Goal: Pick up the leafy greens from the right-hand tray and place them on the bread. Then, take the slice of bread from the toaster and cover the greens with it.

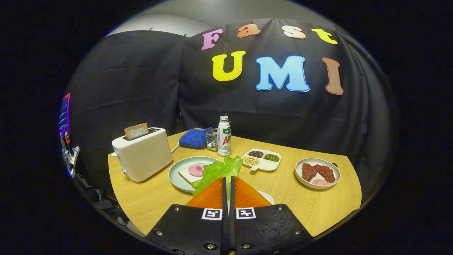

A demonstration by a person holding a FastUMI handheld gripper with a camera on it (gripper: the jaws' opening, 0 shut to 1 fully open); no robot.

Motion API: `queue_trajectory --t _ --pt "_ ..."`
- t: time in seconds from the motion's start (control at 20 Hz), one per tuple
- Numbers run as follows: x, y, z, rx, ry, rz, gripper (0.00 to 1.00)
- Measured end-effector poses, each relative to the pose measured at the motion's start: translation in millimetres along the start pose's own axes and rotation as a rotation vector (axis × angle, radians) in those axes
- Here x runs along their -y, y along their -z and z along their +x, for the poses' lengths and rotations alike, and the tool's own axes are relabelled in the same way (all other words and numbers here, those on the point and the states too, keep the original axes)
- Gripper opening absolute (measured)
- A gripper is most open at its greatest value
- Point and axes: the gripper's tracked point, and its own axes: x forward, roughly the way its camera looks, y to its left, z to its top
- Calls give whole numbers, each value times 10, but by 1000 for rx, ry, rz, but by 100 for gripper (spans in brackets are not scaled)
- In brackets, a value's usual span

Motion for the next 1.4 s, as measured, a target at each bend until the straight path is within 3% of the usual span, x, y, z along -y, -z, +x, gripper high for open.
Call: queue_trajectory --t 0.75,1.4 --pt "-640 -146 861 -13 -116 27 0" --pt "-785 218 1542 -118 -115 89 0"
